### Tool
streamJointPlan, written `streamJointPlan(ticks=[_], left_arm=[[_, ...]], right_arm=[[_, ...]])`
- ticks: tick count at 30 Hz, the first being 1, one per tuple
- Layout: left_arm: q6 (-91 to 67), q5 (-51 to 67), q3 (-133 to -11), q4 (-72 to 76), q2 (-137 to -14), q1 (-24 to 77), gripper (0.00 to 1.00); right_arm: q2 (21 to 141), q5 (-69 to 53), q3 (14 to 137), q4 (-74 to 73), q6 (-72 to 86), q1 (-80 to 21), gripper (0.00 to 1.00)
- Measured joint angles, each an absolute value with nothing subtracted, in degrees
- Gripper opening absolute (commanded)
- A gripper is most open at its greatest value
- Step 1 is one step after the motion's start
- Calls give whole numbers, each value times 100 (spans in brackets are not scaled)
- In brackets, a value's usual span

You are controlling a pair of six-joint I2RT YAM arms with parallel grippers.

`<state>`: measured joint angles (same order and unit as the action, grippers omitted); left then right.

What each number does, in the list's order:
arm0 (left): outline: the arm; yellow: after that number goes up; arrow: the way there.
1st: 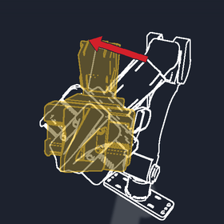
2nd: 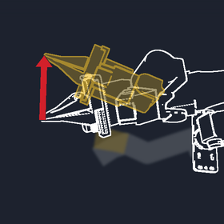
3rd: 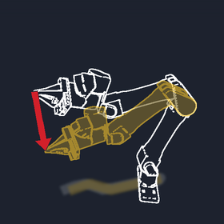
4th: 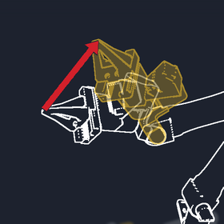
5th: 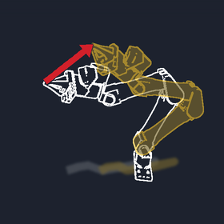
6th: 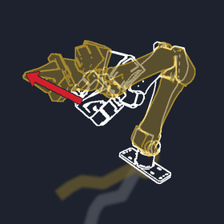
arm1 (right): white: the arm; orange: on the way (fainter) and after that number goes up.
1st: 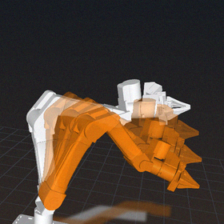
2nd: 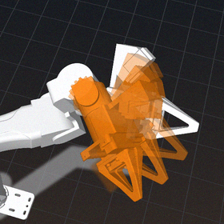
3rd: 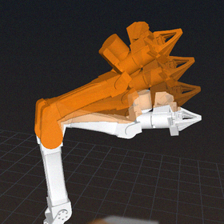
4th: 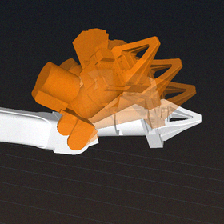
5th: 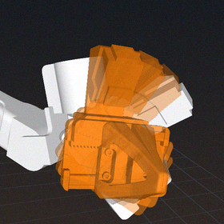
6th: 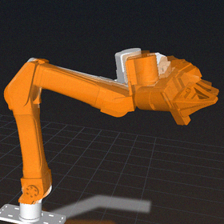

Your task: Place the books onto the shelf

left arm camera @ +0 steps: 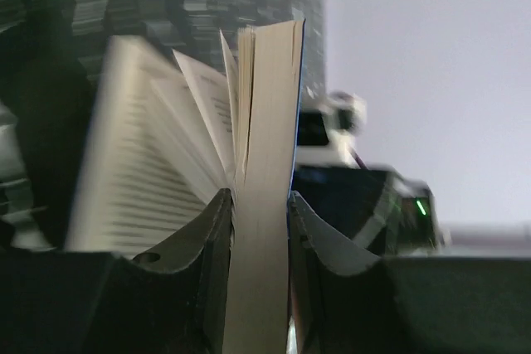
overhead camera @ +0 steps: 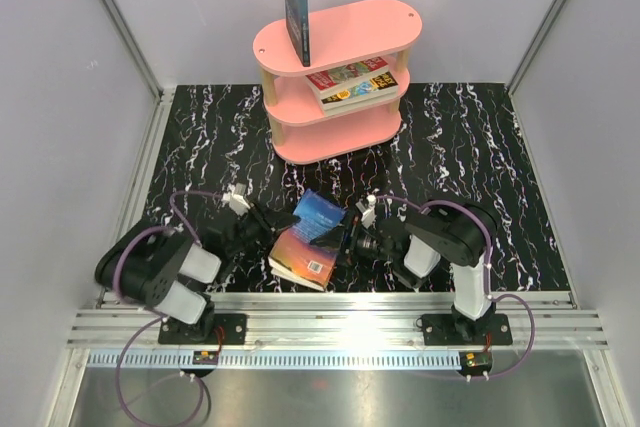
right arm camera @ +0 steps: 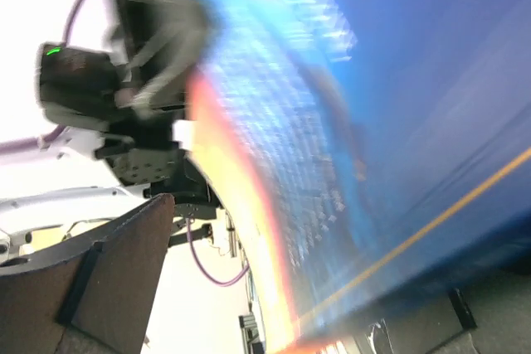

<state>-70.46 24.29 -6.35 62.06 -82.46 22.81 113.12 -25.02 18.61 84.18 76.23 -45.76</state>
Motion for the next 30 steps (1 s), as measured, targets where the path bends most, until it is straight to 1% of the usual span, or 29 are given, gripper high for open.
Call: streamJointPlan(ticks=[2,4,5,6,7,8,9,10,11,13,14,18,19,20,21,22,23,24,25,27,30], left_arm=[[-7452,2418,-652,6608,-9148,2222,0],[-7647,2440,-650,6836,-9537,2294,0],[-7662,2438,-648,6923,-9570,2324,0],[-7682,2440,-648,7028,-9574,2351,0],[-7684,2445,-648,7116,-9574,2375,0],[-7686,2453,-648,7175,-9574,2403,0],[-7686,2475,-648,7203,-9572,2425,0],[-7682,2497,-648,7218,-9572,2447,0],[-7612,2523,-639,7179,-9572,2484,0],[-7546,2534,-620,7098,-9548,2502,0],[-7496,2534,-620,7039,-9494,2510,2],[-7172,2528,-611,6689,-8912,2534,27],[-7037,2517,-609,6587,-8639,2536,41],[-6838,2495,-611,6410,-8283,2536,47],[-6600,2471,-683,5883,-7762,2569,55],[-6333,2394,-773,5426,-7266,2637,68],[-5966,2248,-945,4829,-6683,2746,75],[-5636,2062,-1192,4134,-6117,2867,79],[-5323,1828,-1457,3559,-5605,3011,85],[-4768,1402,-2040,2589,-4818,3210,87],[-4167,875,-2661,1743,-4281,3269,87]], right_arm=[[11264,-2462,1863,8324,7609,-4576,100],[11231,-2423,1861,8270,7588,-4576,100],[11216,-2397,1852,8254,7583,-4576,97],[11194,-2346,1828,8239,7542,-4576,91],[11174,-2300,1804,8211,7474,-4576,79],[11163,-2259,1778,8191,7417,-4576,53],[11159,-2198,1750,8064,7301,-4576,35],[11166,-2147,1704,7881,7253,-4574,22],[11170,-2143,1678,7850,7262,-4571,0],[11181,-2165,1680,7808,7238,-4578,0],[11181,-2171,1682,7802,7229,-4578,0],[10958,-2185,1682,7732,7100,-4578,0],[10709,-2178,1682,7577,6984,-4574,0],[10324,-2145,1712,7220,6785,-4569,0],[9758,-2134,1813,6484,6490,-4569,0],[9118,-2062,1957,5693,6173,-4578,0],[8619,-2005,2123,5063,5883,-4587,0],[7861,-1844,2482,3881,5422,-4602,0],[7397,-1706,2742,3229,5105,-4619,0],[6501,-1221,3577,1597,4348,-4650,0],[5944,-231,5004,-145,3347,-4622,0]])
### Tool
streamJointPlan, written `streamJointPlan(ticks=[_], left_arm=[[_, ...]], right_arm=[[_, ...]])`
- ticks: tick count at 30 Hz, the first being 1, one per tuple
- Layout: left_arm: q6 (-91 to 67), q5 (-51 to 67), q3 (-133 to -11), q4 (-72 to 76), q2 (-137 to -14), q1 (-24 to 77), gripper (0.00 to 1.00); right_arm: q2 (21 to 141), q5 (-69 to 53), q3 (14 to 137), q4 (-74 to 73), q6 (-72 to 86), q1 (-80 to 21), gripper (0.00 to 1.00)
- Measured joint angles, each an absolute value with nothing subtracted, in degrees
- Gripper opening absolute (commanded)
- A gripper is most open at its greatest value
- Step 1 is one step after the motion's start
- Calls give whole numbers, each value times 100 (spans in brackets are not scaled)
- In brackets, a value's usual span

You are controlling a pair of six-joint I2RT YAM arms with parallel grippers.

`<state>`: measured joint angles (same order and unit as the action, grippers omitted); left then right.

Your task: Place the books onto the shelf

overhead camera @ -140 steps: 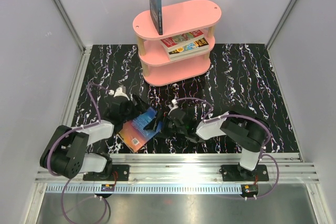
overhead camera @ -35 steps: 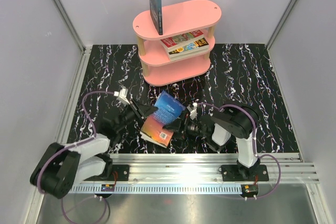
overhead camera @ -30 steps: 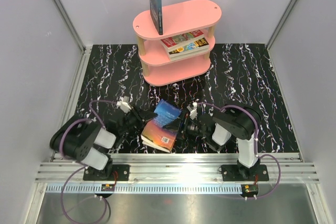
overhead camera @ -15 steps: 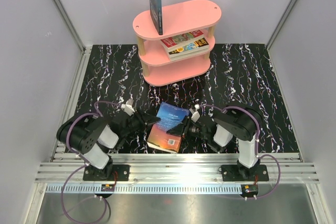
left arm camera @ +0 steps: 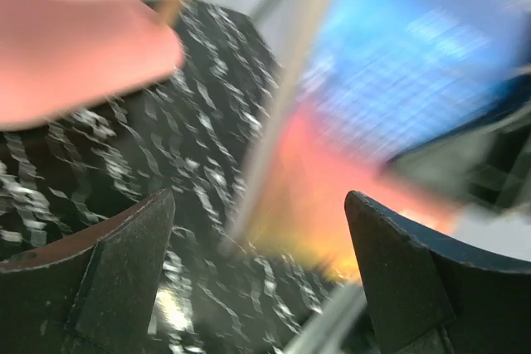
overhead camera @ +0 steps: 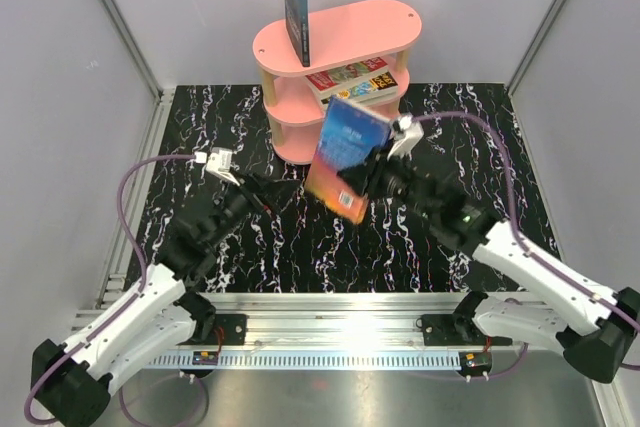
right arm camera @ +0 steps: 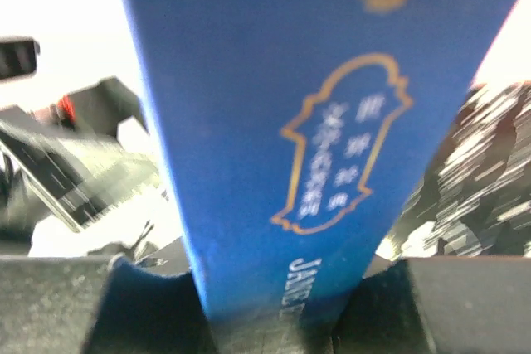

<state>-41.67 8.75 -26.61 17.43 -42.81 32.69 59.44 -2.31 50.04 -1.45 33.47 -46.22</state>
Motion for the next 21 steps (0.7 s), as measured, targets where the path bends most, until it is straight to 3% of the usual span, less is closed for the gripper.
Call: streamJointPlan(ticks=[5,10,21], left_arm=[[-3809,231,-2692,921,-4230,3267,85],[-3839,95,-2255,421,-4401,3267,81],[-3859,36,-2060,270,-4193,3267,79]], right_arm=[[6222,1033,6941,-1562,2056,-4595,0],[7321,1953,8659,-2290,1013,-4545,0],[9428,2646,11380,-2473,-145,-4095,0]])
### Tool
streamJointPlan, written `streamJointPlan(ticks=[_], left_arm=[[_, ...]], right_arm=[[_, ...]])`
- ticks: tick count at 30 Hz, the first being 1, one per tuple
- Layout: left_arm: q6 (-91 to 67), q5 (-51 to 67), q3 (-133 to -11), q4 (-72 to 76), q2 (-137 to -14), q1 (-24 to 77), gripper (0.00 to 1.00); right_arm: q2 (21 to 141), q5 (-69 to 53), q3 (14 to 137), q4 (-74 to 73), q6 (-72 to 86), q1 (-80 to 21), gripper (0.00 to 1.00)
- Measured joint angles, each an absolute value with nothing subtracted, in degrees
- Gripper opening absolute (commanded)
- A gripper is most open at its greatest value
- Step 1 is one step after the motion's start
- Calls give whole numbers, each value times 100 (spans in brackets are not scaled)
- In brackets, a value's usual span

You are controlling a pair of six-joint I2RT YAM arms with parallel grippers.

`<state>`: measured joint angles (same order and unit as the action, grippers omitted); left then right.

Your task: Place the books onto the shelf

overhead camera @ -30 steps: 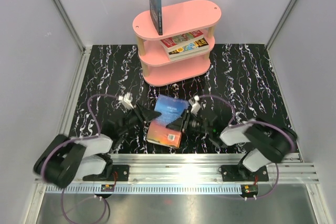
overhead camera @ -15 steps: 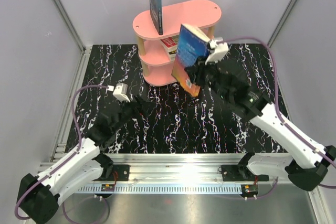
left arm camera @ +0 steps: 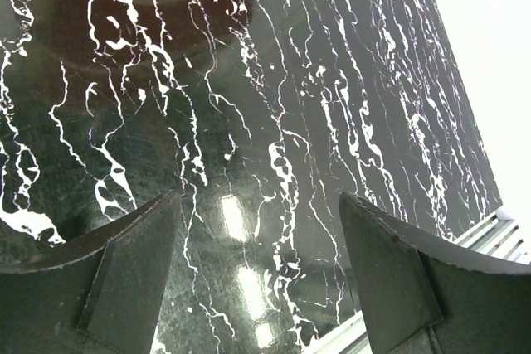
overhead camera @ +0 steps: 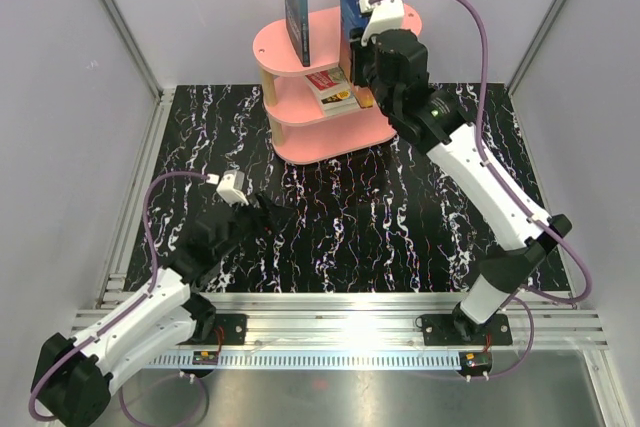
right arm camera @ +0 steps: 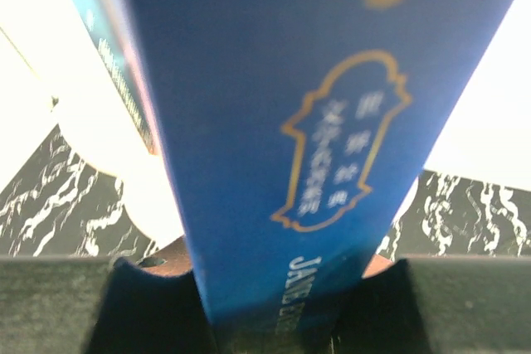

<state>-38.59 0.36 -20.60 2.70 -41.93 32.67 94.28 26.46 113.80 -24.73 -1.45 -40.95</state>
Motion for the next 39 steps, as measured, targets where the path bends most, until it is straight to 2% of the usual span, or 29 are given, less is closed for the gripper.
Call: streamJointPlan(ticks=[12,23,39], left_arm=[[-3861,32,-1841,497,-4316,3267,77],[-3863,67,-1623,687,-4407,3269,76],[-3861,67,-1525,917,-4604,3267,75]], right_arm=[[10379,2598,12890,-2298,-178,-3780,0],[12331,2239,14805,-2209,183,-3559,0],[12433,2132,14859,-2106,198,-3573,0]])
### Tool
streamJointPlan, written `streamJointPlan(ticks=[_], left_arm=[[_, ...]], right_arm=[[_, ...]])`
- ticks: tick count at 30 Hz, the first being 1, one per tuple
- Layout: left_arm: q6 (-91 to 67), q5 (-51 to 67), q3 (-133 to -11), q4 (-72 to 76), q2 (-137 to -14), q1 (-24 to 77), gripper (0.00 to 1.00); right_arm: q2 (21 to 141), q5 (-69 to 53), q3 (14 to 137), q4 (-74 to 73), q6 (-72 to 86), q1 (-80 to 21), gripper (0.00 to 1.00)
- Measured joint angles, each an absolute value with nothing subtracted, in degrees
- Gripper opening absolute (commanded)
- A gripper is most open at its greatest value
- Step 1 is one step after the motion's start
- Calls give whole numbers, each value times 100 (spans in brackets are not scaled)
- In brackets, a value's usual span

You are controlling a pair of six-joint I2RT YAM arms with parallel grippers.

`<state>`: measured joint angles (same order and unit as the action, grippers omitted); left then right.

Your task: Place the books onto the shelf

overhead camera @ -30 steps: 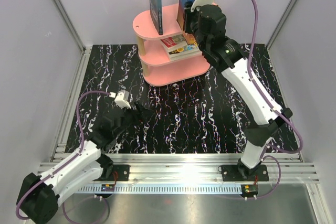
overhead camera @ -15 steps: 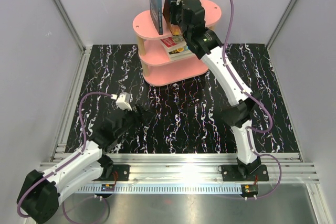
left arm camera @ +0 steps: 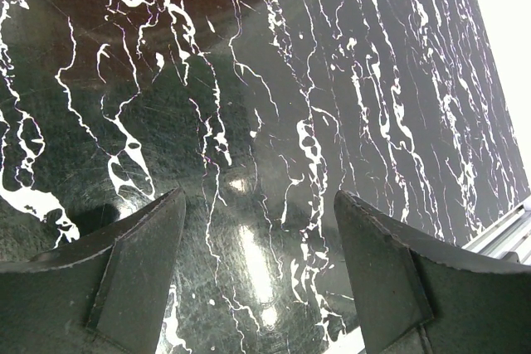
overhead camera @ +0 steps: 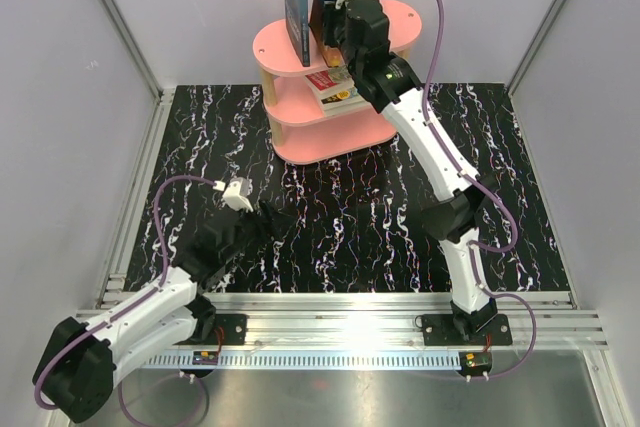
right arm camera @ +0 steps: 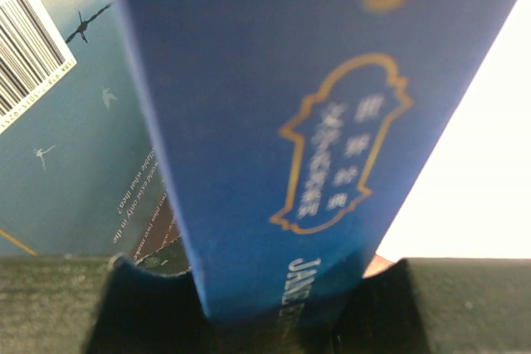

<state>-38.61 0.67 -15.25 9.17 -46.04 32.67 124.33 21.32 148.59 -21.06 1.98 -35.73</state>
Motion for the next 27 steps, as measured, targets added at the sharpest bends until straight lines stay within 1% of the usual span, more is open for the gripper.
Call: streamJointPlan(ticks=[3,6,9,16,17,27], left_arm=[[-3861,67,-1516,954,-4641,3267,75],[-3861,67,-1487,1017,-4672,3269,75],[-3861,67,-1481,1041,-4707,3267,75],[-3861,69,-1452,1087,-4786,3267,75],[-3861,69,-1452,1090,-4792,3269,75],[-3863,69,-1448,1170,-4818,3267,75]], right_arm=[[12468,2104,14857,-2029,191,-3573,0],[12468,2027,14857,-2025,169,-3573,4],[12468,1979,14855,-2023,141,-3573,17],[12468,1870,14785,-1935,97,-3575,33],[12468,1857,14761,-1905,89,-3579,37],[12468,1852,14602,-1625,-14,-3664,45]])
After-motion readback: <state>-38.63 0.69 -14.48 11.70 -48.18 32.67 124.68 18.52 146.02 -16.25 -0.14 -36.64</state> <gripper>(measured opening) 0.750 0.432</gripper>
